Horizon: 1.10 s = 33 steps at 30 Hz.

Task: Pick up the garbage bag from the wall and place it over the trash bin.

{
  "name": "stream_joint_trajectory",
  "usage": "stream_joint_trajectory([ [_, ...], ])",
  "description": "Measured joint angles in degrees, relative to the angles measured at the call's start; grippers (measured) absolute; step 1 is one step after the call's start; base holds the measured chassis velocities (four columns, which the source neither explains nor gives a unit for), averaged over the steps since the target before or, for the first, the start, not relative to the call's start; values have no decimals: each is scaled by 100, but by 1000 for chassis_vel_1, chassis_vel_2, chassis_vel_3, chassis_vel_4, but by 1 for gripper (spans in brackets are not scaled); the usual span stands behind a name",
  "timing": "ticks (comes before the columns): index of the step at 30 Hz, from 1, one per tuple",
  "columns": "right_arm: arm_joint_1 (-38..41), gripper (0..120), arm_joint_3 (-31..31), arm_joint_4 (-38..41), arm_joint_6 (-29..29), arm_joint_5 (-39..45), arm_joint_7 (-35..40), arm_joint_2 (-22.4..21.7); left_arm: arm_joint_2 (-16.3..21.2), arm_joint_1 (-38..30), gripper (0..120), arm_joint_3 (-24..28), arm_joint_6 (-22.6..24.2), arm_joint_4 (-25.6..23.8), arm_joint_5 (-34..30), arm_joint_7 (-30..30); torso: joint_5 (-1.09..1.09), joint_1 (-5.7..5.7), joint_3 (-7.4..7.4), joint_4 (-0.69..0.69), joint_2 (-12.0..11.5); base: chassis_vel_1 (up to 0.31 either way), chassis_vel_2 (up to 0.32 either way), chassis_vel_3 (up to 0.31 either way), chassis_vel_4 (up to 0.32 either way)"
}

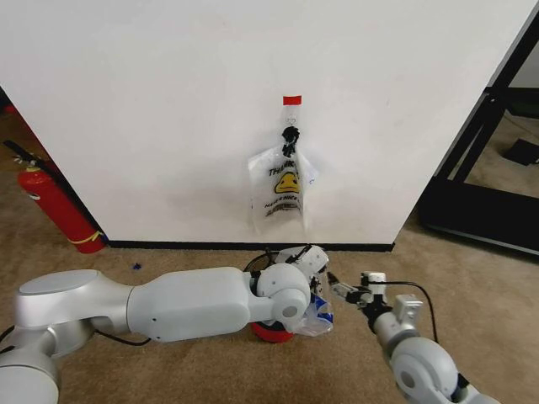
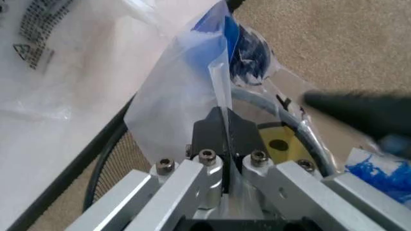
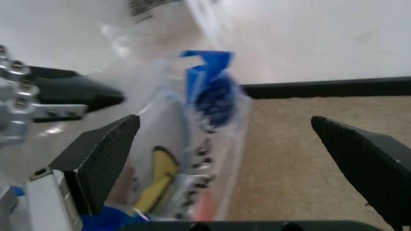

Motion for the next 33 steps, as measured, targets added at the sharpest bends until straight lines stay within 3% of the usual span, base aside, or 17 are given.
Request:
stream_joint_trajectory([
  [18,499,100,-566,-422,-210,35,-71,137,110,169,0,-95,0,-90,111,10,2,0,0,-1,0,0,0,0,0],
  [30,864,100,-881,-623,-686,340,254,178,184,214,0,-118,0,-158,137,20,1,0,0,0,0,0,0,0,0],
  [33,992,93,-981,-719,-722,424,341,236,224,232,0,-155,0,-204,137,21,1,0,0,0,1,0,0,0,0],
])
